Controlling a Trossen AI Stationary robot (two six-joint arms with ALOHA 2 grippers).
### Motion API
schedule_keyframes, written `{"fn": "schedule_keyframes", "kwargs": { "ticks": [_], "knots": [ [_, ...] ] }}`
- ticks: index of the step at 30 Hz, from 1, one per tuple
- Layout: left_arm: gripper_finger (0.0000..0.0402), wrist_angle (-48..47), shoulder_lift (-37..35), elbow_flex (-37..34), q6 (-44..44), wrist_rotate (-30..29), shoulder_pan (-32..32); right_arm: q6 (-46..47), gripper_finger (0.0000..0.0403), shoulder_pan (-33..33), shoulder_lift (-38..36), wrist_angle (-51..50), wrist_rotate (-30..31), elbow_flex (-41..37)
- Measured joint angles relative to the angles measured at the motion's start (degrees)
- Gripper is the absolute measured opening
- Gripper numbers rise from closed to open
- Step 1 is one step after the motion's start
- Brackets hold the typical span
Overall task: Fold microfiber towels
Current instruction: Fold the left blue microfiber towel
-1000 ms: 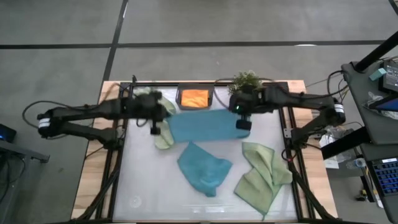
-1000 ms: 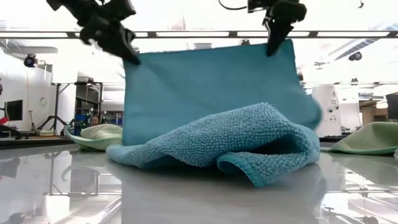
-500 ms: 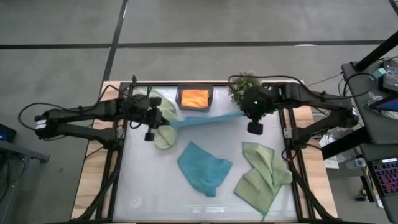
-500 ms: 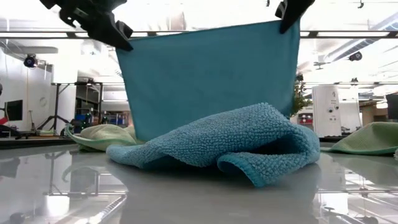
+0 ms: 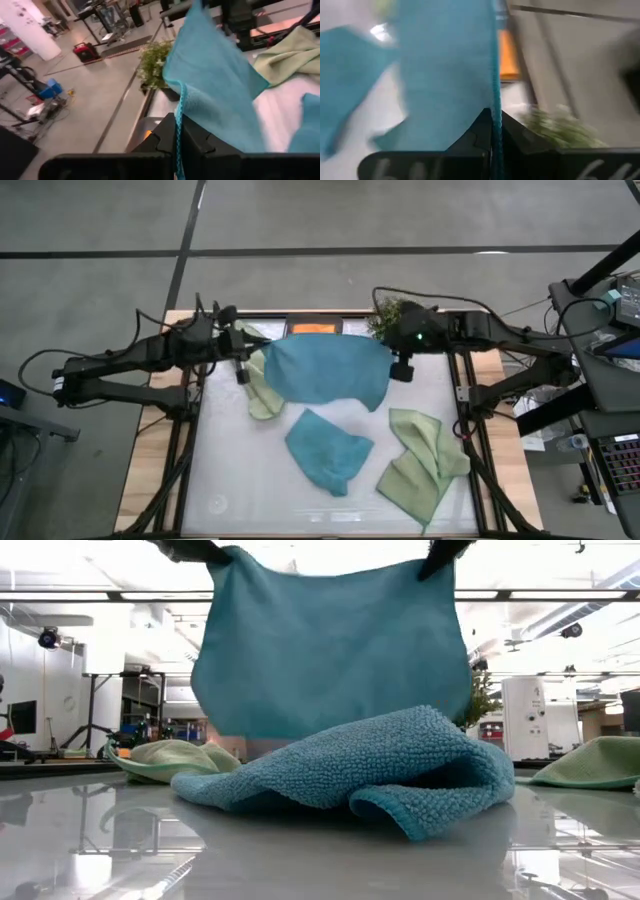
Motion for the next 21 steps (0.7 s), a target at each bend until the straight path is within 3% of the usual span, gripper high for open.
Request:
{"fn": "schedule_keyframes", "kwargs": {
  "ticks": [2,3,7,12,17,19,21],
  "knots": [
    [0.0000,-1.7,-0.1,-0.1,-0.7,2.1,-0.1,-4.0,0.0008,-0.3,-0.1,0.2,-7.7,-0.1],
    [0.0000,-2.3,0.1,-0.1,-0.9,2.3,-0.1,-4.4,0.0008,-0.2,-0.1,1.7,-8.5,-0.1],
    [0.0000,-5.1,0.6,-0.2,-0.7,2.0,0.1,-4.9,0.0008,-0.6,0.2,2.9,-2.9,-0.1],
    [0.0000,-6.9,1.3,-0.2,0.9,0.2,1.4,-7.2,0.0008,-1.9,0.2,2.9,8.7,-0.9],
    [0.0000,-7.3,1.7,0.5,0.4,-10.7,2.4,-7.8,0.0008,-3.2,0.2,2.8,11.4,-1.2],
    [0.0000,-7.5,1.4,0.4,0.4,-9.3,2.4,-6.9,0.0008,-3.0,0.1,2.3,10.8,-1.2],
    [0.0000,-7.6,1.4,0.0,0.2,-2.8,2.2,-5.2,0.0008,-3.0,0.1,0.0,9.0,-1.2]
  ]
}}
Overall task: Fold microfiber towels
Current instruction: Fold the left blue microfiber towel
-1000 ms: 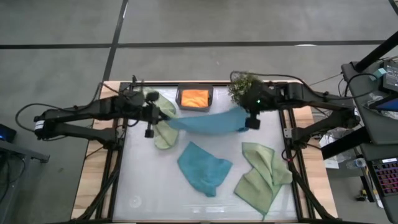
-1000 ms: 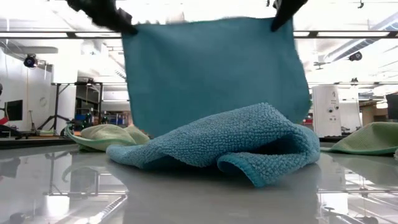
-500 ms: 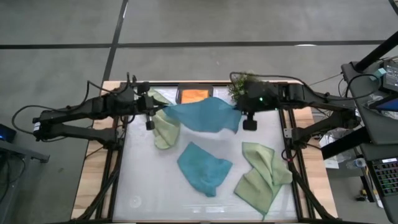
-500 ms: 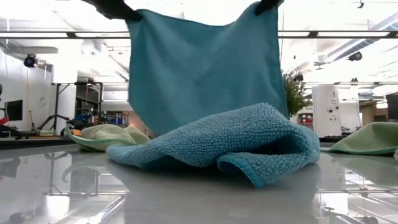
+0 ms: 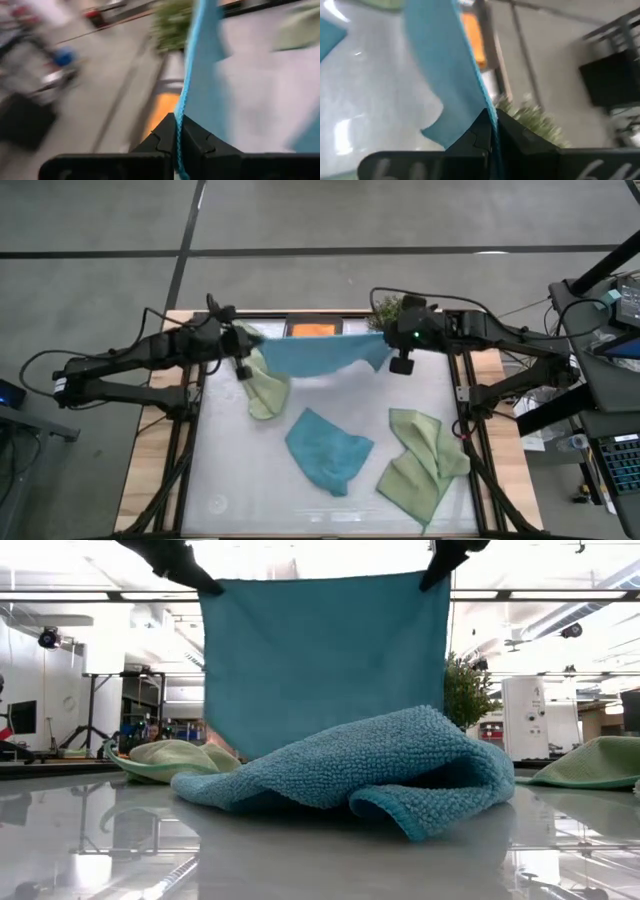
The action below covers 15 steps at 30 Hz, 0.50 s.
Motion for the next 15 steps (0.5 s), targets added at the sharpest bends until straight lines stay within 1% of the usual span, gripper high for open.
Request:
{"fn": "schedule_keyframes", "kwargs": {
  "ticks": [4,7,9,13,15],
  "knots": [
    [0.0000,-0.1,0.4,-0.9,-4.4,16.5,-0.6,4.4,0.0008,-0.1,-0.1,-4.9,-6.3,-0.2],
    [0.0000,-0.2,1.1,-2.3,-8.6,23.5,-1.6,8.4,0.0008,0.0,-0.1,-7.5,-14.4,-1.0],
    [0.0000,0.2,1.7,-3.9,-10.7,25.1,-2.9,10.5,0.0008,0.0,-0.1,-7.6,-20.5,-2.2],
    [0.0000,0.4,3.7,-7.8,-14.9,25.9,-6.2,13.4,0.0008,0.2,-0.1,-7.2,-32.4,-5.5],
    [0.0000,1.6,5.2,-9.8,-17.1,26.3,-8.3,13.8,0.0008,0.9,-0.1,-7.0,-36.5,-7.8]
  ]
}}
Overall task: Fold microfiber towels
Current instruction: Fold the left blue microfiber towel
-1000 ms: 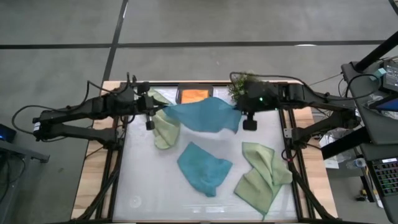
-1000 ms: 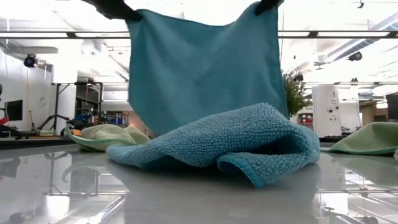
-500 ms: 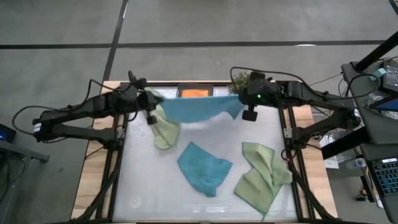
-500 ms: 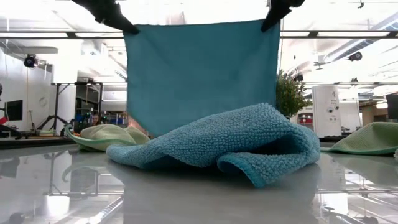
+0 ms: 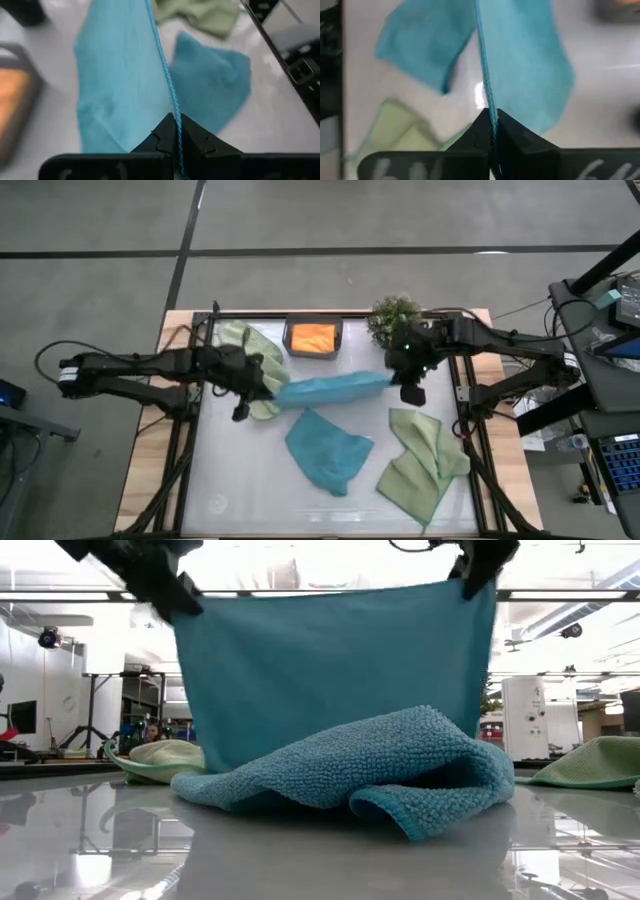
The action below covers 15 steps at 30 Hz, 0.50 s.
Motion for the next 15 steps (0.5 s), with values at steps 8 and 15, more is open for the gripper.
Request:
{"fn": "schedule_keyframes", "kwargs": {
  "ticks": [8,15],
  "knots": [
    [0.0000,8.6,7.6,-3.9,-9.2,2.0,-9.7,7.0,0.0008,4.7,0.1,7.5,-16.0,-11.9],
    [0.0000,17.0,18.0,-3.9,-11.9,4.6,-15.5,15.4,0.0008,9.2,0.1,19.4,-22.7,-22.5]
  ]
}}
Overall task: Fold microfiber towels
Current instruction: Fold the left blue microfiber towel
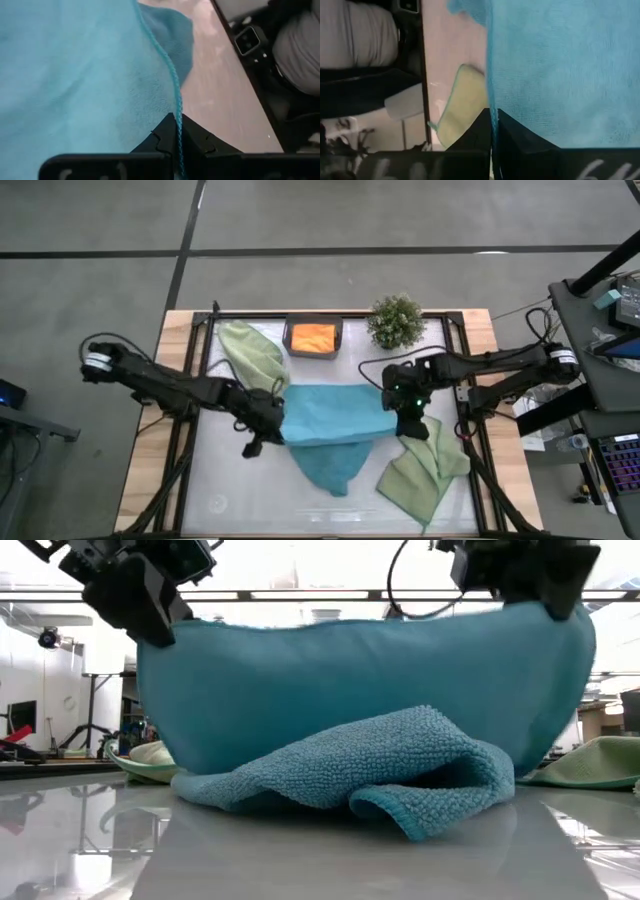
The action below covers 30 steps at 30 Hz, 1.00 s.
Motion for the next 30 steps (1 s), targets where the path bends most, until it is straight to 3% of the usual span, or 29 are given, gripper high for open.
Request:
{"fn": "schedule_keyframes", "kwargs": {
  "ticks": [6,13,17,20,25,30],
  "knots": [
    [0.0000,0.5,6.0,0.0,-0.8,2.0,0.2,5.5,0.0008,0.3,0.0,7.6,2.2,-5.1],
    [0.0000,0.1,4.5,0.1,1.4,1.9,3.6,4.2,0.0008,-1.5,0.1,7.2,6.0,-4.9],
    [0.0000,-0.9,3.1,0.1,2.2,0.8,6.0,4.1,0.0008,-1.2,0.4,7.4,4.5,-5.1],
    [0.0000,-0.9,3.0,0.1,2.8,-3.3,7.3,2.7,0.0008,0.1,1.7,7.9,1.8,-5.3],
    [0.0000,-1.1,3.7,0.1,6.6,-13.1,9.5,2.4,0.0008,-0.9,2.5,6.2,13.0,-5.3],
    [0.0000,-2.0,5.0,0.1,7.2,-17.1,12.7,2.5,0.0008,-3.3,2.4,3.7,24.0,-5.3]
  ]
}}
